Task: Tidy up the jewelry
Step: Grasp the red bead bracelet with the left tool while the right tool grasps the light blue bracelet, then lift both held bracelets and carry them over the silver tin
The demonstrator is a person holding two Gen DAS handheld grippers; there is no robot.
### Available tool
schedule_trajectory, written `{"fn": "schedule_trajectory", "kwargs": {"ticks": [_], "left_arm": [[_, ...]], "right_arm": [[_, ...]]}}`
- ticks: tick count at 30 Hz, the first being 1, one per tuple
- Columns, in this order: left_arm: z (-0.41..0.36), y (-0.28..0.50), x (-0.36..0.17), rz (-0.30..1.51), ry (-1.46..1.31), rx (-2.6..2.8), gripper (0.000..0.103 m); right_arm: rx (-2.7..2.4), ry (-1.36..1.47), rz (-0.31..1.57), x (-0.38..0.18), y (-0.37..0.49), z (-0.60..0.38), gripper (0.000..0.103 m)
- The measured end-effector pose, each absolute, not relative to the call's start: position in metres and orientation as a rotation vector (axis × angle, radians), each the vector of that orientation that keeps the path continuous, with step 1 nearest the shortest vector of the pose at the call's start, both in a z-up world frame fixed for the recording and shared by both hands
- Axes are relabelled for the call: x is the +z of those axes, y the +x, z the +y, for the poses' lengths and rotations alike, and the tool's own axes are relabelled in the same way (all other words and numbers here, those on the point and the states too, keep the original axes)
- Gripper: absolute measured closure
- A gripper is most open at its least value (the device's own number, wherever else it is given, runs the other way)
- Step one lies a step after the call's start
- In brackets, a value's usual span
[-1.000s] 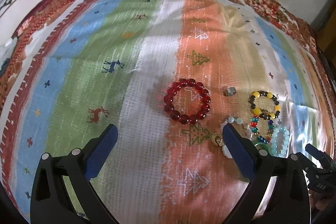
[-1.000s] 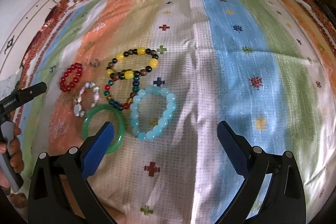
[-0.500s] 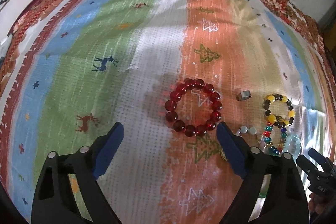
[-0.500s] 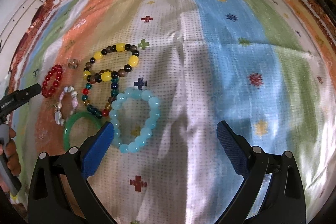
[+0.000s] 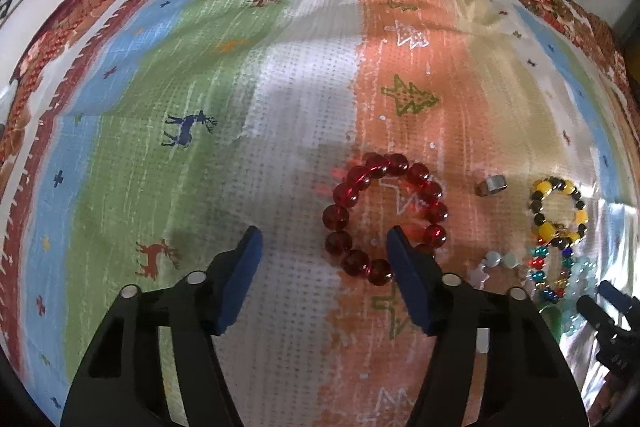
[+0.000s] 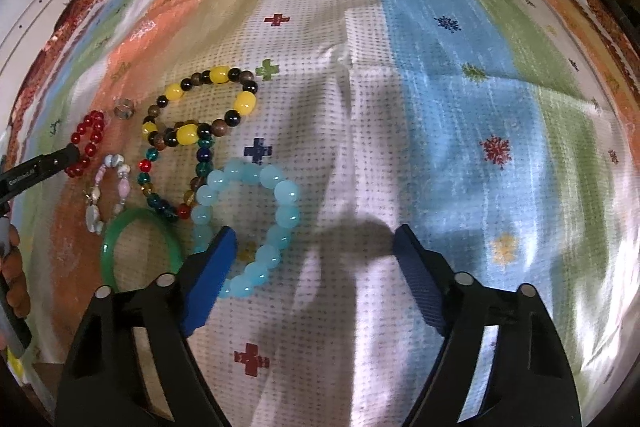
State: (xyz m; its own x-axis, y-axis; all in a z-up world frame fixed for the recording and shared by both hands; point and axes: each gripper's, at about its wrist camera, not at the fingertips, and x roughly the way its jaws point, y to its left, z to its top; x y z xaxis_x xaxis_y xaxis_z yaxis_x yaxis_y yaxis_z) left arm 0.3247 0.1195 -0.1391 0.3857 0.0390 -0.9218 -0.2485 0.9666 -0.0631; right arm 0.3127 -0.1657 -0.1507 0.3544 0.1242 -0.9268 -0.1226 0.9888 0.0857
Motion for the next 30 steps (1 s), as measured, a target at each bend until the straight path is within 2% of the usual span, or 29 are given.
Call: {"fn": "schedule_trajectory", "kwargs": {"ticks": [2, 4, 6, 9, 11, 13, 14, 30], "left_arm": [[0.120, 0.325, -0.139, 1.162, -0.196, 0.185, 0.044], [0.120, 0.324, -0.140, 1.164, -0.180, 0.194, 0.053], [0.120, 0.324, -0.140, 1.168, -0.171, 0.199, 0.076], [0.121, 0.324, -0.141, 1.180, -0.161, 0.206, 0.090], [0.122, 0.323, -0.141, 1.182, -0.172, 0.198, 0.090], [0.124, 0.323, -0.141, 1.183, -0.183, 0.186, 0.090], [0.125, 0.323, -0.141, 1.184, -0.192, 0.183, 0.090], [0.117, 0.302, -0.102, 1.133, -0.240, 0.114, 0.091]], "right_arm": [[0.157, -0.013, 1.197, -0.151, 0.312, -0.167, 0.030], [0.154, -0.024, 1.197, -0.151, 0.312, -0.167, 0.035], [0.155, -0.032, 1.196, -0.150, 0.312, -0.167, 0.040], [0.155, -0.034, 1.197, -0.149, 0.312, -0.168, 0.052], [0.161, -0.037, 1.195, -0.146, 0.311, -0.169, 0.065], [0.179, -0.029, 1.193, -0.144, 0.311, -0.170, 0.088], [0.199, -0.020, 1.196, -0.144, 0.311, -0.169, 0.091], [0.289, -0.037, 1.088, -0.104, 0.289, -0.158, 0.091]]}}
